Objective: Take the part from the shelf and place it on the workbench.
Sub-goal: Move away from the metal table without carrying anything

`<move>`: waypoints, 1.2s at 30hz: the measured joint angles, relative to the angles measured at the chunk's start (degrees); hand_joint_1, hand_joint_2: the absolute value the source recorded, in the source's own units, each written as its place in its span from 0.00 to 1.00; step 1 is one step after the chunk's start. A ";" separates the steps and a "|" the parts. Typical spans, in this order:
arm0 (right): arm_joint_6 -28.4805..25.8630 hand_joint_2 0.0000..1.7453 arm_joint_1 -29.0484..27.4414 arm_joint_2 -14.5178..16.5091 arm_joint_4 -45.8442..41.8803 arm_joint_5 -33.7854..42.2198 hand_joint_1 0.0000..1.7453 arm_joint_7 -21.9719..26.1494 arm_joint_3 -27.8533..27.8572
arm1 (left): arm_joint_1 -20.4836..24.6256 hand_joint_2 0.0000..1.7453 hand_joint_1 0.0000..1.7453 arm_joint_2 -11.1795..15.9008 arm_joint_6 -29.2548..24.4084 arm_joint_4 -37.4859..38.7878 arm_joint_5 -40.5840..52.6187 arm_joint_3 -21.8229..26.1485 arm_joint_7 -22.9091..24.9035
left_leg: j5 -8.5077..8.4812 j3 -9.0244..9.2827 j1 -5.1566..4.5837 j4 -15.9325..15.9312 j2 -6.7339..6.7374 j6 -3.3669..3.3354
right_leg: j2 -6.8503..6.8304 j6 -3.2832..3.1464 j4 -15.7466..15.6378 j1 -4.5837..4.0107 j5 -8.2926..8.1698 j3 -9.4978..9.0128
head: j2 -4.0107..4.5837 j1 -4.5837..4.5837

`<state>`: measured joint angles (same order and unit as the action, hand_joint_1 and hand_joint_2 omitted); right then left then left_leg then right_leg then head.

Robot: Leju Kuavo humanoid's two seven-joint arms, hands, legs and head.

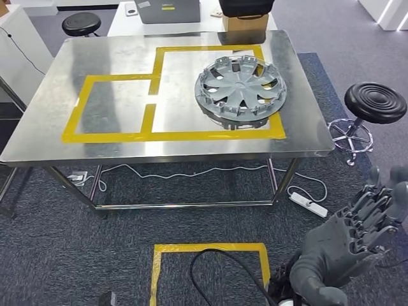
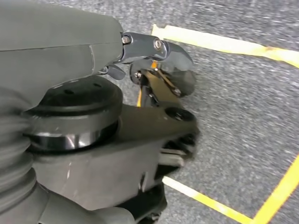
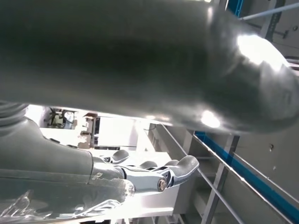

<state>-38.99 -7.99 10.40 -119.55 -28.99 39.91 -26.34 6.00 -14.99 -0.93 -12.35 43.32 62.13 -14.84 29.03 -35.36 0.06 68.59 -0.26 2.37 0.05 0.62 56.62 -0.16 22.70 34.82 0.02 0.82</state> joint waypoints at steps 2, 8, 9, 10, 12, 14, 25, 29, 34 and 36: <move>0.00 0.00 0.01 -0.01 -0.01 0.00 0.00 0.01 -0.01 | 0.16 1.00 0.00 -0.02 -0.05 0.00 0.01 -0.01 -0.01 | -0.55 6.30 -0.05 -7.97 -0.03 -0.42 | 0.03 0.41 0.15 -0.15 -1.17 1.19 | 0.00 0.00; 0.00 0.00 -0.01 -0.15 0.08 0.01 0.00 0.04 -0.01 | -0.07 0.25 0.00 -0.17 -0.11 0.01 0.01 0.02 -0.02 | -1.19 8.59 -0.46 -14.68 0.11 -2.85 | -0.08 2.21 1.92 0.20 -1.07 3.57 | 0.00 0.04; 0.00 0.00 -0.02 -0.17 0.10 0.00 0.00 0.04 0.00 | -0.07 0.00 0.00 -0.17 -0.03 0.00 0.03 0.03 -0.09 | -1.74 7.97 -0.42 -14.69 0.18 -3.18 | -0.06 2.49 4.60 0.26 1.54 4.48 | 0.00 0.08; 0.00 0.00 -0.03 -0.19 0.16 0.00 0.00 0.04 0.00 | -0.07 0.00 0.00 -0.16 0.17 0.00 0.06 0.03 -0.24 | -2.27 7.30 -0.43 -14.68 0.18 -3.39 | -0.07 2.75 8.38 0.27 4.48 5.53 | 0.00 0.22; -0.01 0.00 -0.05 -0.21 0.33 0.03 0.00 0.04 0.01 | -0.07 0.00 0.00 -0.15 0.82 0.00 0.16 0.03 -0.68 | -3.32 5.89 -0.44 -14.66 0.20 -3.51 | -0.07 3.03 15.51 0.28 7.65 6.87 | 0.00 0.34; -0.02 0.00 -0.08 -0.22 0.54 0.14 0.00 0.04 0.03 | -0.09 0.00 0.00 -0.15 1.25 0.00 0.27 0.03 -1.02 | -4.33 4.61 -0.44 -14.62 0.22 -3.36 | -0.07 2.99 16.43 0.28 6.04 5.29 | 0.00 0.37; -0.01 0.00 -1.79 0.37 2.28 5.35 0.00 -1.94 2.28 | -0.08 0.00 0.00 0.00 -0.41 0.00 1.62 0.01 -0.39 | -1.36 -1.31 -0.47 -6.15 0.17 -0.35 | -0.05 -0.02 -1.45 0.31 4.11 -6.35 | 0.00 0.02; 0.14 0.00 -2.90 0.83 7.63 9.74 0.00 -7.27 6.21 | -0.15 0.00 0.00 0.02 -1.12 0.00 2.77 -0.08 0.19 | 0.77 -4.43 -0.39 1.94 0.16 -0.01 | -0.10 -0.18 -1.41 0.26 3.53 -5.42 | 0.00 -0.07; 5.99 0.00 -1.89 1.98 21.48 15.01 0.00 -8.54 16.06 | -0.06 0.00 0.00 0.00 -1.17 0.00 4.14 -0.30 0.22 | -5.04 3.51 -0.28 -12.31 0.08 -0.86 | -0.04 0.63 -1.02 -0.17 3.48 -4.87 | 0.00 -0.10; 10.30 0.00 -0.90 2.38 28.58 15.72 0.00 -7.93 21.13 | -0.07 0.00 0.00 -0.03 -1.14 0.00 4.47 -0.32 0.21 | -4.50 3.65 -0.16 -13.29 -0.04 -1.61 | -0.06 1.15 -0.77 -0.35 3.50 -4.57 | 0.00 -0.04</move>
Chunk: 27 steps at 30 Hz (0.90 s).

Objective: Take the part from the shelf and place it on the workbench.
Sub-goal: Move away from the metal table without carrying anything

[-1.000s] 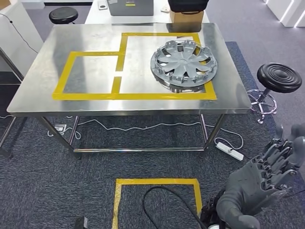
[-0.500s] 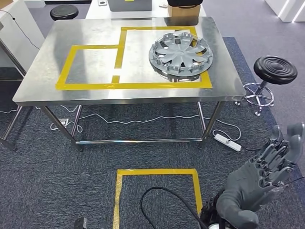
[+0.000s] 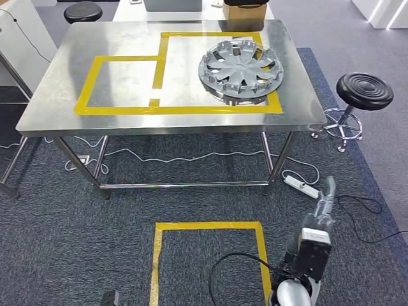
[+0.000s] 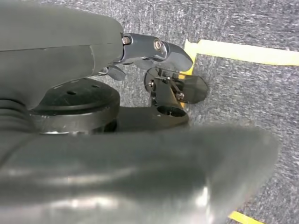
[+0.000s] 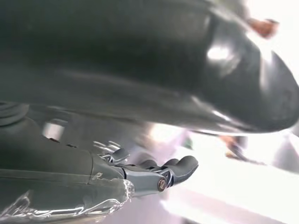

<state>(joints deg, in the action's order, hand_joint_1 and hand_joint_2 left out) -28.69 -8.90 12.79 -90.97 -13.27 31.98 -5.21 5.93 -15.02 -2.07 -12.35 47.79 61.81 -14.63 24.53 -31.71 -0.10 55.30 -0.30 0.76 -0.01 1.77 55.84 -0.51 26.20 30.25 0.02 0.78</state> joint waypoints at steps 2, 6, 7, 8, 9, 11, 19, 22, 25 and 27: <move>3.92 0.00 1.21 0.31 7.32 0.26 0.00 0.67 4.90 | -0.01 0.00 0.00 -0.05 0.07 0.00 0.25 0.00 -0.07 | 0.10 -0.07 0.17 -0.21 -0.10 -0.71 | -0.01 0.65 1.47 0.04 1.10 0.86 | 0.00 0.22; 9.10 0.00 4.77 0.47 24.54 -0.57 0.00 2.92 13.90 | -0.04 0.00 0.00 -0.01 0.12 0.00 0.50 0.00 -0.28 | 0.06 -0.08 0.17 -0.25 -0.09 -1.46 | 0.02 1.50 15.03 0.16 7.05 7.48 | 0.00 0.70; 10.73 0.00 5.72 0.48 29.31 -0.32 0.00 3.80 15.97 | -0.06 0.00 0.00 0.02 0.13 0.00 0.59 0.00 -0.33 | 0.08 -0.07 0.15 -0.22 -0.08 -1.50 | 0.02 1.55 16.95 0.17 7.19 8.57 | 0.00 0.75; 12.78 0.00 6.66 0.47 33.90 0.15 0.00 4.87 17.96 | -0.07 0.00 0.00 0.04 0.14 0.00 0.68 0.00 -0.39 | 0.10 -0.05 0.15 -0.18 -0.10 -1.52 | 0.02 1.54 16.65 0.19 6.21 8.65 | 0.00 0.78; 14.90 0.00 7.57 0.46 38.34 0.64 0.00 5.85 19.95 | -0.08 0.00 0.00 0.04 0.15 0.00 0.76 0.00 -0.45 | 0.14 0.00 0.15 -0.12 -0.12 -1.50 | 0.01 1.47 14.13 0.23 4.33 7.65 | 0.00 0.78; 18.13 0.00 9.03 0.40 46.03 1.17 0.00 7.00 23.49 | -0.07 0.00 0.00 0.05 0.16 0.00 0.82 0.00 -0.61 | 0.34 0.02 0.01 0.12 -0.22 -1.26 | 0.00 1.33 6.34 0.34 0.45 4.13 | 0.00 0.82; 16.35 0.00 11.59 -0.95 65.59 -1.08 0.00 3.25 31.07 | -0.10 0.00 0.00 0.30 0.15 -0.01 0.84 0.00 -1.26 | 4.30 -3.04 -0.14 6.32 -0.14 0.80 | 0.34 -0.84 1.30 0.56 -0.91 2.13 | 0.00 0.31; 15.29 0.00 11.51 -1.82 69.57 -2.34 0.00 -0.38 32.40 | -0.22 0.00 0.00 0.37 0.10 -0.01 0.97 0.01 -1.25 | 8.37 -7.78 -0.08 16.29 -0.13 1.07 | 0.31 -1.09 1.31 0.54 -0.98 2.33 | 0.00 0.17; 10.13 0.00 11.26 -2.58 72.64 -5.94 0.00 -8.73 32.78 | -0.32 0.00 0.00 0.52 -0.73 -0.01 2.39 -0.08 -0.18 | 4.77 -5.62 -0.05 12.33 -0.11 0.81 | 0.36 -1.04 1.31 0.55 -1.02 2.28 | 0.00 0.15; 6.99 0.00 11.13 -2.92 74.05 -7.63 0.00 -13.51 32.75 | -0.28 0.00 0.00 0.57 -1.77 0.00 3.80 -0.47 1.16 | 1.94 -1.73 0.03 5.08 -0.15 0.58 | 0.47 -0.71 1.55 0.32 -1.00 2.39 | 0.00 0.10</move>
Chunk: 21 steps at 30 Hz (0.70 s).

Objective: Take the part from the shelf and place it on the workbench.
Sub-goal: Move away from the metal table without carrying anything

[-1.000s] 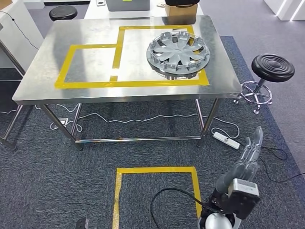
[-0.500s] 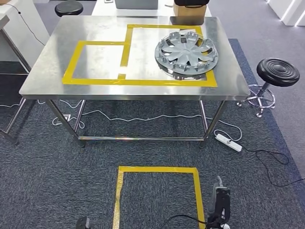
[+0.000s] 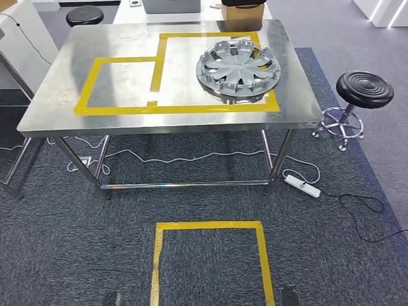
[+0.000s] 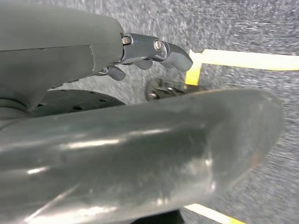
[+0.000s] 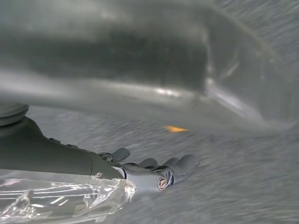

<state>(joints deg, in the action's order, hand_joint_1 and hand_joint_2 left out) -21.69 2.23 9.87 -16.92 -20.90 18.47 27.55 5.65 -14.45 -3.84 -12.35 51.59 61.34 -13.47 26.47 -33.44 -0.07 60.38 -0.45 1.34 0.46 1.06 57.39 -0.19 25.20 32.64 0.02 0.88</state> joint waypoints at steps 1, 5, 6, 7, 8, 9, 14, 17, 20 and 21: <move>-0.89 0.00 -0.06 -0.12 0.41 -0.30 0.00 -1.30 -0.01 | 0.01 0.00 0.00 -0.01 -0.67 0.00 0.56 -0.31 0.74 | -0.52 1.15 0.03 -2.32 -0.04 -0.17 | 0.05 0.25 0.14 -0.14 -0.03 0.16 | 0.00 0.03; -2.53 0.00 -0.13 -0.40 1.40 -0.49 0.00 -3.24 -0.01 | -0.36 0.00 0.00 -0.16 -3.45 -0.01 2.05 -1.16 3.12 | -0.76 1.58 0.08 -3.90 -0.09 -1.25 | 0.09 1.31 0.62 -0.16 0.18 0.74 | 0.00 0.11; -2.59 0.00 -0.12 -0.45 1.56 -0.50 0.00 -3.36 -0.01 | -0.44 0.00 0.00 -0.19 -3.66 -0.01 2.20 -1.30 3.28 | -0.89 1.57 0.16 -3.97 -0.05 -1.55 | 0.06 1.60 1.97 -0.12 1.20 1.34 | 0.00 0.26; -2.63 0.00 -0.09 -0.49 1.74 -0.52 0.00 -3.43 -0.01 | -0.48 0.00 0.00 -0.23 -3.78 0.00 2.31 -1.47 3.39 | -0.99 1.53 0.23 -4.02 -0.01 -1.80 | 0.02 1.87 4.64 -0.07 2.88 2.52 | 0.00 0.35; -2.67 0.00 -0.08 -0.52 1.90 -0.53 0.00 -3.47 -0.01 | -0.50 0.00 0.00 -0.25 -3.86 0.00 2.39 -1.65 3.49 | -1.04 1.47 0.22 -4.02 0.03 -1.98 | -0.02 2.12 8.38 -0.05 4.95 4.12 | 0.00 0.51; -2.71 0.00 -0.08 -0.54 2.05 -0.54 0.00 -3.57 -0.01 | -0.53 0.00 0.00 -0.26 -4.00 0.00 2.54 -1.86 3.64 | -1.07 1.41 0.20 -4.01 0.06 -2.10 | -0.03 2.28 12.46 -0.03 6.85 5.86 | 0.00 0.59; -3.71 0.00 -0.05 -0.72 2.58 -1.36 0.00 -4.77 0.02 | -0.69 0.00 0.00 -0.33 -6.97 0.00 6.91 -3.35 8.03 | -1.19 1.43 0.18 -3.94 0.09 -1.97 | -0.04 2.36 8.74 0.22 3.63 2.92 | 0.00 0.64; -4.73 0.00 0.46 -0.84 2.69 -2.22 0.00 -5.96 0.01 | -0.85 0.00 0.00 -0.19 -8.19 0.00 16.07 -7.47 13.65 | -1.25 1.15 -0.18 -3.59 -0.01 -1.16 | 0.18 1.83 0.91 0.34 1.59 -1.16 | 0.00 0.57; -5.53 0.00 0.59 -0.96 2.91 -2.74 0.00 -7.63 0.08 | -1.08 0.00 0.00 -0.07 -8.42 0.00 21.77 -13.02 17.09 | -1.20 0.83 -0.09 -3.41 0.04 -0.23 | 0.38 0.67 0.60 0.25 1.33 -0.97 | 0.00 0.45; -5.69 0.00 0.61 -0.98 2.98 -2.82 0.00 -8.09 0.15 | -1.11 0.00 0.00 -0.08 -8.49 0.00 22.17 -14.26 17.40 | -0.42 0.43 -0.03 -2.51 0.07 0.07 | 0.44 0.29 0.49 0.31 1.16 -0.94 | 0.00 0.33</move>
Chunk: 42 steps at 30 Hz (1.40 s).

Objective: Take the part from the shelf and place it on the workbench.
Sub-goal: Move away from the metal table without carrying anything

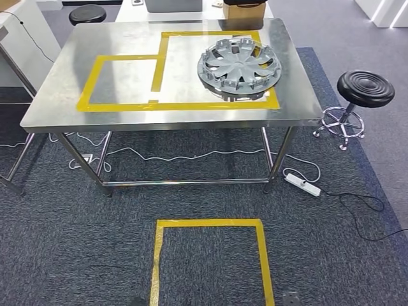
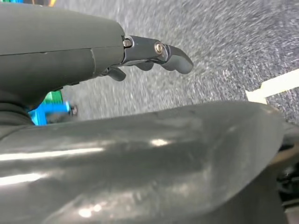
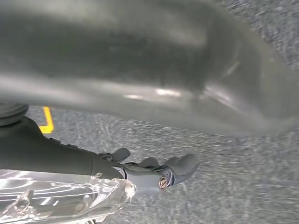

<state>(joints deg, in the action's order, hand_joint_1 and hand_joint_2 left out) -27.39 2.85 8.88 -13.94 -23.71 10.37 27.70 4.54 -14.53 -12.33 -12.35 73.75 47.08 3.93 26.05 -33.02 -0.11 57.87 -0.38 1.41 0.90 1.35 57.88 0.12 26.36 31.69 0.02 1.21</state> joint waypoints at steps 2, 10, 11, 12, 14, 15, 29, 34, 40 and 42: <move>-0.30 0.00 0.09 -0.03 0.09 -0.12 0.00 -0.63 0.16 | -0.03 0.00 0.00 -0.02 -0.07 0.00 0.33 -1.70 0.17 | 3.31 -2.44 0.07 5.30 0.01 0.51 | 0.22 -0.53 -0.12 0.09 -0.27 0.15 | 0.00 -0.25; -1.46 0.00 0.21 -0.13 0.42 -0.45 0.00 -2.42 0.56 | -0.32 0.00 0.00 0.01 -0.39 0.00 0.17 -3.86 0.17 | 0.10 -0.09 0.23 2.05 -2.37 -0.15 | 3.77 -0.12 0.19 -0.08 -0.78 0.98 | 0.00 -0.34; -1.52 0.00 0.26 -0.13 0.44 -0.46 0.00 -2.47 0.61 | -0.30 0.00 0.00 0.02 -0.39 0.00 0.17 -3.90 0.17 | -0.12 0.83 0.27 0.16 -2.99 -0.35 | 4.29 0.17 0.29 -0.11 -0.88 1.26 | 0.00 -0.34; -1.56 0.00 0.23 -0.14 0.46 -0.47 0.00 -2.49 0.64 | -0.29 0.00 0.00 0.02 -0.39 0.00 0.17 -3.93 0.17 | 0.07 1.17 0.25 -0.65 -3.08 -0.57 | 4.79 0.52 0.30 -0.12 -0.98 1.55 | 0.00 -0.35; -1.59 0.00 -0.06 -0.19 0.52 -0.47 0.00 -2.52 0.70 | -0.27 0.00 0.00 -0.04 -0.39 0.00 0.17 -4.03 0.18 | 0.05 1.25 0.33 -1.05 -2.15 -1.17 | 4.94 1.19 0.25 0.01 -1.02 2.01 | 0.00 -0.35; -1.61 0.00 -0.16 -0.22 0.54 -0.47 0.00 -2.54 0.72 | -0.28 0.00 0.00 -0.08 -0.39 0.00 0.17 -4.08 0.18 | -0.04 1.29 0.39 -1.18 -1.59 -1.55 | 4.03 1.51 0.98 0.01 -0.42 2.44 | 0.00 -0.19; -1.62 0.00 0.32 -0.25 0.58 -0.40 0.00 -2.46 0.76 | -0.57 0.00 0.00 -0.07 -0.23 0.00 0.15 -4.16 0.14 | 1.13 2.49 -0.29 -1.05 6.77 -0.49 | -3.86 0.76 0.45 -0.23 -0.72 1.36 | 0.00 0.10; -1.59 0.00 0.33 -0.26 0.58 -0.42 0.00 -2.32 0.85 | -0.64 0.00 0.00 -0.14 -0.22 0.00 0.03 -4.17 0.05 | 7.82 -2.89 0.12 10.85 1.33 0.72 | -0.24 -0.47 0.18 0.30 -1.26 1.63 | 0.00 -0.22; -1.46 0.00 0.15 -0.26 0.58 -0.44 0.00 -2.28 0.92 | -0.61 0.00 0.00 0.03 -0.21 0.00 -0.01 -4.15 0.05 | 1.50 -0.45 0.85 3.74 -3.05 0.59 | 4.83 0.27 0.42 0.50 -1.56 1.96 | 0.00 -0.37; -1.44 0.00 0.25 -0.27 0.58 -0.44 0.00 -2.24 0.93 | -0.55 0.00 0.00 0.02 -0.21 0.00 -0.01 -4.16 0.05 | 0.74 1.16 1.17 0.06 -5.37 0.24 | 6.24 1.07 0.55 0.52 -1.75 2.51 | 0.00 -0.47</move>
<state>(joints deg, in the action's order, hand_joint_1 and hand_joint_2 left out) -28.83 3.09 8.62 -13.35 -24.16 8.14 28.63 3.98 -14.51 -12.54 -12.35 73.74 42.92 3.98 26.79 -31.86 1.06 57.92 -5.74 1.65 7.13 2.42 58.43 0.64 24.61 34.21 0.02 0.74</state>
